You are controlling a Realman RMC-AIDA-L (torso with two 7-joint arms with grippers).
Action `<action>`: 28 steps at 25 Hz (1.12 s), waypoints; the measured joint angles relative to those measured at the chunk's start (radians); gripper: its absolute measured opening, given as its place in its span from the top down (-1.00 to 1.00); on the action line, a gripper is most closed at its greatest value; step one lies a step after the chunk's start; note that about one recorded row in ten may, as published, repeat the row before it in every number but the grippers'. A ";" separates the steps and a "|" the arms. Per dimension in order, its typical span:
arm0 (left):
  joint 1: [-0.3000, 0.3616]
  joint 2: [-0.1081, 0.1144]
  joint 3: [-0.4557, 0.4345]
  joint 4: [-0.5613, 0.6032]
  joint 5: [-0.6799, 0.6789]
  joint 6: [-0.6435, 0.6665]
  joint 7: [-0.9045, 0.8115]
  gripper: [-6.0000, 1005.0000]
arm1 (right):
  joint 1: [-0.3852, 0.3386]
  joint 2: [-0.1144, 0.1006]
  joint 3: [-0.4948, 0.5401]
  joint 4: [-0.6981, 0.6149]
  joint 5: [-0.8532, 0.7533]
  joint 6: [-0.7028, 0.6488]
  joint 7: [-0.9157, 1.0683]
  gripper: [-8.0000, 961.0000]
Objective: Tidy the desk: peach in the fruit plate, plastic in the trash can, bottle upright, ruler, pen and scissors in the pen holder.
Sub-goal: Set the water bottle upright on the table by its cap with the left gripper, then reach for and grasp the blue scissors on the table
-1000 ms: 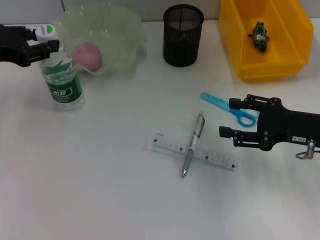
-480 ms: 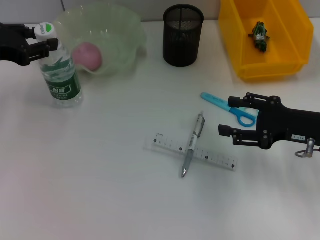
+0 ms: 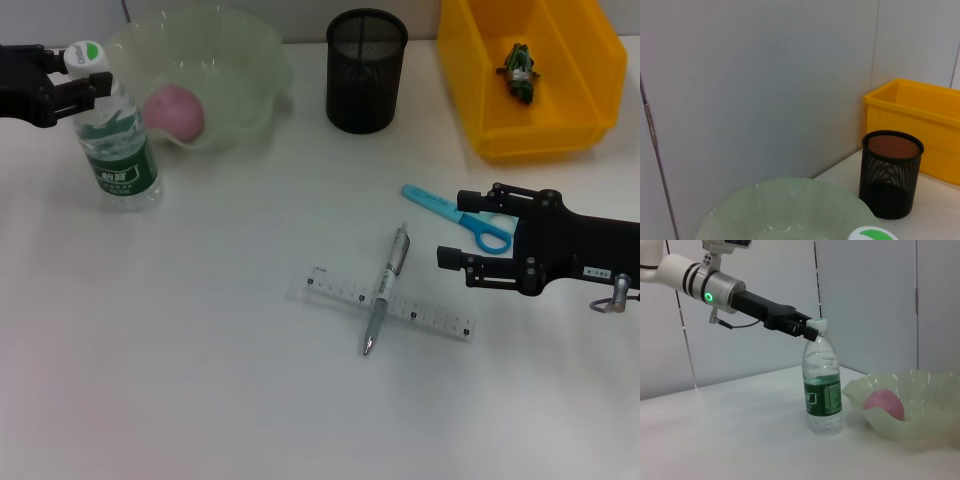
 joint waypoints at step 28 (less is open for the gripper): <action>-0.011 0.024 -0.132 -0.128 -0.548 0.439 0.010 -0.66 | 0.004 0.000 0.004 0.000 0.007 -0.004 0.011 -0.62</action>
